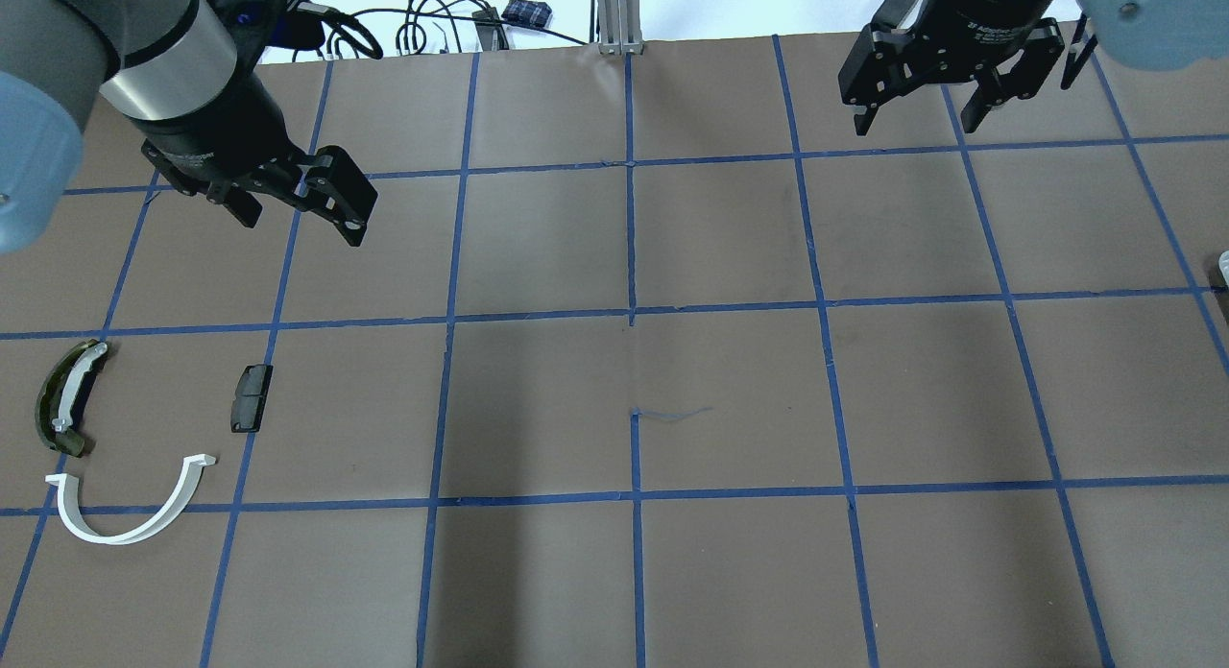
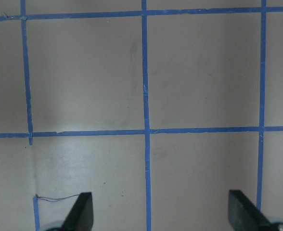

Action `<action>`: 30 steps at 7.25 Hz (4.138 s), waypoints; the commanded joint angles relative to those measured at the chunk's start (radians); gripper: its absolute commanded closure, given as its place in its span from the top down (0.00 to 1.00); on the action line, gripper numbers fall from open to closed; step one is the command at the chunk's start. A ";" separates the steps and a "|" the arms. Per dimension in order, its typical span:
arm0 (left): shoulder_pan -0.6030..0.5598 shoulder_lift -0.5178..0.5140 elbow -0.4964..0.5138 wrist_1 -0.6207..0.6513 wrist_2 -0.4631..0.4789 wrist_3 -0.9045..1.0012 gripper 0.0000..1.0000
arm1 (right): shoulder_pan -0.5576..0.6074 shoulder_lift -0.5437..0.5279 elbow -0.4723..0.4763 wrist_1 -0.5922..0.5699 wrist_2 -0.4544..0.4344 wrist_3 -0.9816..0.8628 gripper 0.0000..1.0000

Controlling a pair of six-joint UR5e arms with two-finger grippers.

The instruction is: Place bearing gear from tray to pile

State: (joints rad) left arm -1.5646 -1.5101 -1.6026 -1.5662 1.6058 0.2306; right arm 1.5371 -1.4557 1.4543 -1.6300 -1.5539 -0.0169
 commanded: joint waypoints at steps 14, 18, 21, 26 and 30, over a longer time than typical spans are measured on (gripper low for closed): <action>0.000 -0.028 -0.005 0.012 -0.006 -0.002 1.00 | -0.762 0.144 0.005 -0.023 -0.095 -1.287 1.00; 0.000 -0.025 -0.008 0.012 -0.006 -0.002 1.00 | -0.899 0.360 0.015 -0.303 -0.115 -1.916 1.00; -0.002 -0.022 -0.003 0.012 -0.007 -0.007 1.00 | -0.936 0.442 0.067 -0.507 -0.004 -2.214 0.99; -0.002 -0.025 -0.005 0.012 -0.001 -0.001 1.00 | -0.968 0.511 0.136 -0.611 0.008 -2.433 0.96; -0.002 -0.025 -0.002 0.012 -0.006 -0.005 1.00 | -0.973 0.505 0.149 -0.639 -0.005 -2.444 0.34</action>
State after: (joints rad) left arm -1.5662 -1.5356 -1.6068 -1.5540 1.6029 0.2277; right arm 0.5651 -0.9504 1.6021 -2.2577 -1.5553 -2.4571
